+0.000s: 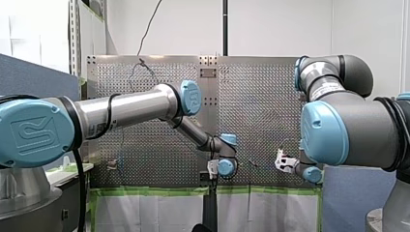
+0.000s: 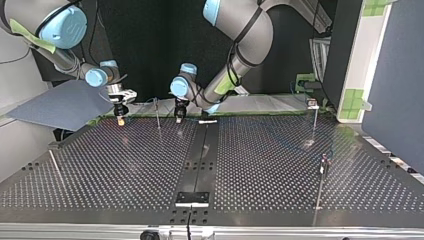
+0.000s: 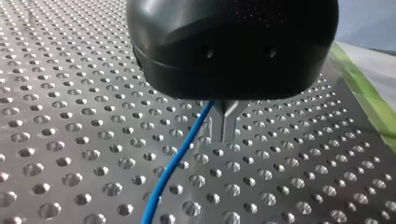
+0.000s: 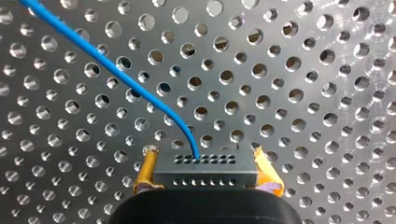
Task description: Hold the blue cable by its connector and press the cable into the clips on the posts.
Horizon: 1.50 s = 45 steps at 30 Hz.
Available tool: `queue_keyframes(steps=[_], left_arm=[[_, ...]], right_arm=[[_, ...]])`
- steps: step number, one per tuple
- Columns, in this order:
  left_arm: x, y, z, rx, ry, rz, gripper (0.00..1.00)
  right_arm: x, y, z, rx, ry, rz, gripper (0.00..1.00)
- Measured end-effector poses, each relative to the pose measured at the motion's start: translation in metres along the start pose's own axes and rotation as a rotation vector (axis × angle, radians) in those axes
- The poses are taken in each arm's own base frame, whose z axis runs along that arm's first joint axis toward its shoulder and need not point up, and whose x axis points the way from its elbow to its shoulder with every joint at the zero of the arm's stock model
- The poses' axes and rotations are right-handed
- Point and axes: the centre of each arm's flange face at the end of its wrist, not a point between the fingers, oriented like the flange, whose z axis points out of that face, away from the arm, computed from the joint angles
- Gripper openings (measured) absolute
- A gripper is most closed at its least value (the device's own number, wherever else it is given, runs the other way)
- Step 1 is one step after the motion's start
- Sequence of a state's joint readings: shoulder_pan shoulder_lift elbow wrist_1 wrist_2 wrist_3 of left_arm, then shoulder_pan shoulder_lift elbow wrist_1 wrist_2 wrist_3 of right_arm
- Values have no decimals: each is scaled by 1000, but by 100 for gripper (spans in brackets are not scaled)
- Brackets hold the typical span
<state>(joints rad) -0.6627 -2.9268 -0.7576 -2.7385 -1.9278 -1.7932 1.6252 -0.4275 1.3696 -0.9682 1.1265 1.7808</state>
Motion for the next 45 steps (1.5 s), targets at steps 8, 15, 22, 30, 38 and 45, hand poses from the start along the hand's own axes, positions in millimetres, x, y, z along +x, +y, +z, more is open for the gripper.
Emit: queue_keyframes(steps=[8, 15, 22, 30, 38, 45], left_arm=[[0, 0, 0, -4, 0, 0, 0], [1, -5, -2, 3, -7, 3, 32], [6, -11, -8, 12, -5, 40, 99], [15, -10, -15, 16, 23, 105, 99], [17, -14, -31, 22, 87, 201, 99], [-3, -31, -43, 78, 64, 209, 99]], right_arm=[[0, 0, 0, 2, 1, 0, 0], [0, -2, 1, 5, 0, 0, 0], [0, -3, 1, 6, -2, 1, 0], [-1, -4, 1, 8, -3, 3, 0], [-2, -6, 1, 10, -6, 5, 0], [-3, -8, 1, 11, -10, 7, 0]])
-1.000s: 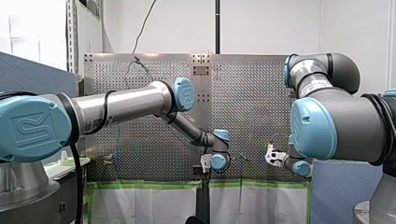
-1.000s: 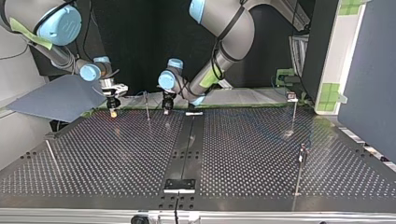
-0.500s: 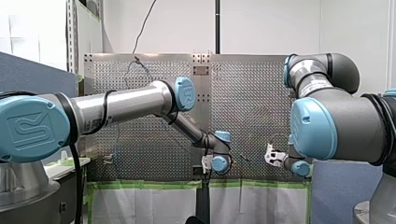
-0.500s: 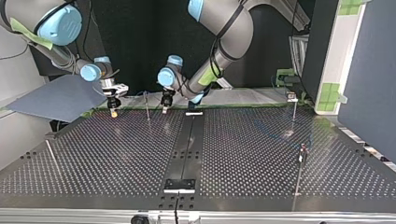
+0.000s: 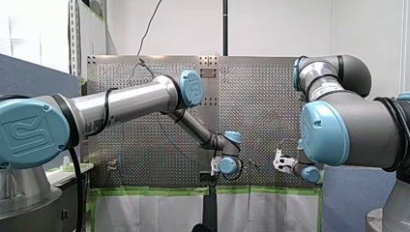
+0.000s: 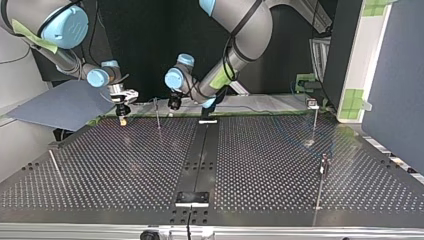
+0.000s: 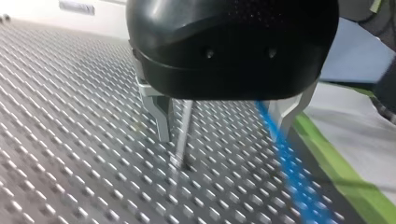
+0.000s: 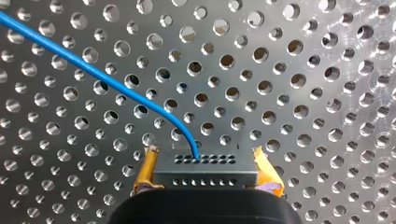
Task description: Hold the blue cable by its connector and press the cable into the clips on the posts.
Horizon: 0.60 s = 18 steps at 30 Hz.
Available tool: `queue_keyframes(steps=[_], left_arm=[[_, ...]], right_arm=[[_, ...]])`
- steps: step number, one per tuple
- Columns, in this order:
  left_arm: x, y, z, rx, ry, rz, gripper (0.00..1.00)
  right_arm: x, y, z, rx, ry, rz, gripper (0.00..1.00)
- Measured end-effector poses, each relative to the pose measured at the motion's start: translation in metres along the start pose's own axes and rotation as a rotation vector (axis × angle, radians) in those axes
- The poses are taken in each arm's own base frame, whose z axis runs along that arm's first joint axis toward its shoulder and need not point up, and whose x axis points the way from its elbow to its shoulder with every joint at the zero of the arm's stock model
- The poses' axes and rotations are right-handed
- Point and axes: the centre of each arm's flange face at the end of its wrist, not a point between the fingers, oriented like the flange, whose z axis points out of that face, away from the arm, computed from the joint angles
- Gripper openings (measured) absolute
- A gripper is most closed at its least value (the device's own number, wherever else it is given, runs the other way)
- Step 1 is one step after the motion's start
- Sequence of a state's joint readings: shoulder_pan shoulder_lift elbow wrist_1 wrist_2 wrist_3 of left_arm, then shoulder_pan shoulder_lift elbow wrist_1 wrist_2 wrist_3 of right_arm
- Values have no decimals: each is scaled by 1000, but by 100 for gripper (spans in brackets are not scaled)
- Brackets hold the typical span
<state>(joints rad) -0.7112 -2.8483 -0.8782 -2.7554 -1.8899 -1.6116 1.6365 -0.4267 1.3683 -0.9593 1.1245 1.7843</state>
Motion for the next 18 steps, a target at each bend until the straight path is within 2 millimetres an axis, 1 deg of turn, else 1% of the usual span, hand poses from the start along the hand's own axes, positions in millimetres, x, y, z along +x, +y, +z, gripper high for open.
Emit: queue_keyframes(steps=[4, 10, 12, 15, 18], left_arm=[[-10, -10, -12, 21, 1, 26, 99], [-22, -18, -33, 39, 43, 92, 99], [-20, -20, -39, 43, 60, 115, 99], [-12, -24, -50, 53, 91, 152, 99], [1, -29, -64, 68, 126, 180, 99]], right_arm=[[-1, -1, 0, -1, -3, 1, 0], [-2, -2, 0, 0, -7, 3, 0], [-2, -3, 0, 2, -7, 3, 0], [-3, -3, -1, 3, -9, 4, 0], [-3, -4, -1, 3, -10, 5, 0]])
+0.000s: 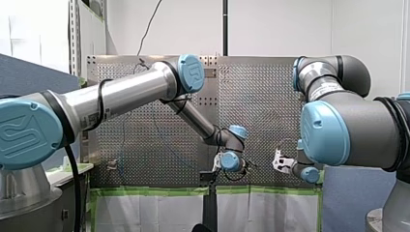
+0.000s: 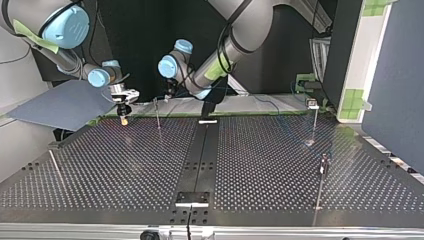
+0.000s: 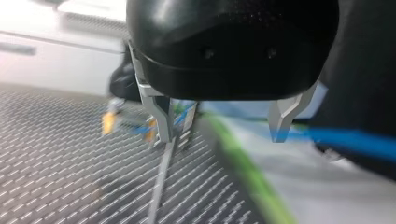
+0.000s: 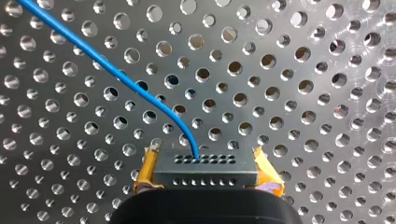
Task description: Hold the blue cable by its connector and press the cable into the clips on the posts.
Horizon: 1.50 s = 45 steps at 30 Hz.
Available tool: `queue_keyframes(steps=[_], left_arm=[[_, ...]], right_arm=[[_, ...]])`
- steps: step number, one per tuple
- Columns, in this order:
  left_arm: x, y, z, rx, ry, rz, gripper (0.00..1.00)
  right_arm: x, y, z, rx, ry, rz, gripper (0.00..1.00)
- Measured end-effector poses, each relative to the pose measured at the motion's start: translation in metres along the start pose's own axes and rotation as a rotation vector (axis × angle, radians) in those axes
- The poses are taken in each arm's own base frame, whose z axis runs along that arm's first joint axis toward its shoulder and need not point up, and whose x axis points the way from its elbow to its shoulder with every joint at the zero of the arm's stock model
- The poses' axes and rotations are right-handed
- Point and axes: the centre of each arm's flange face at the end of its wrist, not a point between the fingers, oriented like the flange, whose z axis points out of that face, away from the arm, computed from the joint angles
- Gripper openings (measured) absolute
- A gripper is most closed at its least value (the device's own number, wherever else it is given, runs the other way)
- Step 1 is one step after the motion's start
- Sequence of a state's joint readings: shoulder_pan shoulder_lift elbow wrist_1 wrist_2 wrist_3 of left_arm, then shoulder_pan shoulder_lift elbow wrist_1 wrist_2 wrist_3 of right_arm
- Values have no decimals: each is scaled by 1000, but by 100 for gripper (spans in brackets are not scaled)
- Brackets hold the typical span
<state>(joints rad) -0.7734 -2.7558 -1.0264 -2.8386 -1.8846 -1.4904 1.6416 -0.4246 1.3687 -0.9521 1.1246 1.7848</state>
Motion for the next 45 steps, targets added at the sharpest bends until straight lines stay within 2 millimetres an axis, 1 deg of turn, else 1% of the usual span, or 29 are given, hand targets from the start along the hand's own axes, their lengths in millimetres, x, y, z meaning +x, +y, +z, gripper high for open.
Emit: queue_keyframes(steps=[4, 10, 13, 15, 22, 25, 28, 33, 37, 41, 45], left_arm=[[18, -16, -18, 24, 43, 30, 99], [36, -40, -43, 64, 71, 57, 99], [38, -45, -51, 74, 76, 60, 99], [33, -48, -54, 75, 65, 50, 99], [-5, -41, -51, 44, -16, -30, 99], [-15, -41, -47, 39, -48, -56, 99], [-21, -41, -44, 38, -68, -78, 99], [-17, -41, -44, 41, -68, -95, 99], [-8, -39, -44, 37, -59, -106, 99], [1, -36, -41, 28, -58, -120, 99], [-2, -34, -35, 13, -85, -137, 99]], right_arm=[[0, 0, 0, 0, -1, 1, 0], [-1, -1, 0, 1, -3, 3, 0], [-1, -2, 0, 1, -5, 3, 0], [-2, -2, 0, 2, -6, 4, 0], [-3, -5, 0, 5, -11, 6, 0], [-3, -6, 0, 6, -12, 6, 0], [-4, -7, 0, 7, -13, 6, 0], [-4, -7, 0, 7, -13, 6, 0], [-5, -8, 0, 8, -14, 7, 0], [-4, -9, 0, 10, -14, 6, 0], [-5, -9, 0, 11, -14, 6, 0]])
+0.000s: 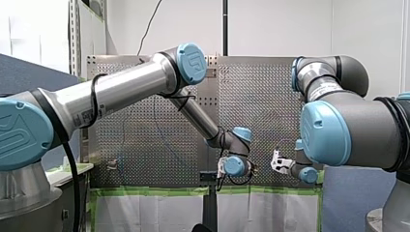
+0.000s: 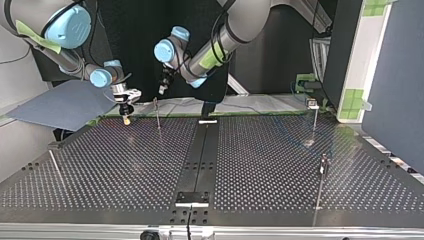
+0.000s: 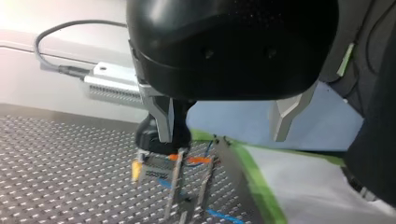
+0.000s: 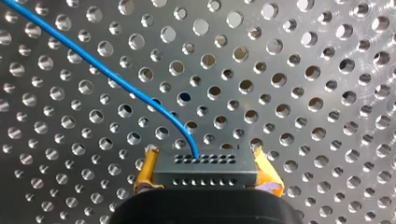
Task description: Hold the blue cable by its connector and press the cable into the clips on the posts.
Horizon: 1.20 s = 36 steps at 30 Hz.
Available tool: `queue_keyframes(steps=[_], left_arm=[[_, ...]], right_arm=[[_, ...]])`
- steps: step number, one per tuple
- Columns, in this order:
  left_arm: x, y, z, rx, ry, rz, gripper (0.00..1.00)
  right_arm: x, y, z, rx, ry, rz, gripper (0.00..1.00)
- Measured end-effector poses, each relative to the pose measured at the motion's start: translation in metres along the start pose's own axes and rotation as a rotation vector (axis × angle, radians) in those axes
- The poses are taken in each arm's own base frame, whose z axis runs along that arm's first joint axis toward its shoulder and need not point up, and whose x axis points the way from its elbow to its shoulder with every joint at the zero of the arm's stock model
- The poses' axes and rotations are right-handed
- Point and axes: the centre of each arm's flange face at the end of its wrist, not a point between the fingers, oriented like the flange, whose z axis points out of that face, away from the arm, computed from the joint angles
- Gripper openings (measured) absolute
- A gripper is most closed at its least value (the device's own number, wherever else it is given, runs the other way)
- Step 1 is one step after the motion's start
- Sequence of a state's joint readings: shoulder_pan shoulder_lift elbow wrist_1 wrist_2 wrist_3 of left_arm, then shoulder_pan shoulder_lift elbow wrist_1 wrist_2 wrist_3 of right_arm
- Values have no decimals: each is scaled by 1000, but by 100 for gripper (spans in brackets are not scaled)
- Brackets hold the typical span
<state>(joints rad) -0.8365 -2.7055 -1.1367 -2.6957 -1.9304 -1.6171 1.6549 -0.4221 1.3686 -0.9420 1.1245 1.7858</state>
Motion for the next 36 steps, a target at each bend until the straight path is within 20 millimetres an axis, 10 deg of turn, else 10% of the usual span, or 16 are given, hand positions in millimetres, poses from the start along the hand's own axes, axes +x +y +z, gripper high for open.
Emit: queue_keyframes(steps=[36], left_arm=[[7, 0, 20, 33, -40, -72, 99]], right_arm=[[-2, -7, 1, 8, -7, 10, 0]])
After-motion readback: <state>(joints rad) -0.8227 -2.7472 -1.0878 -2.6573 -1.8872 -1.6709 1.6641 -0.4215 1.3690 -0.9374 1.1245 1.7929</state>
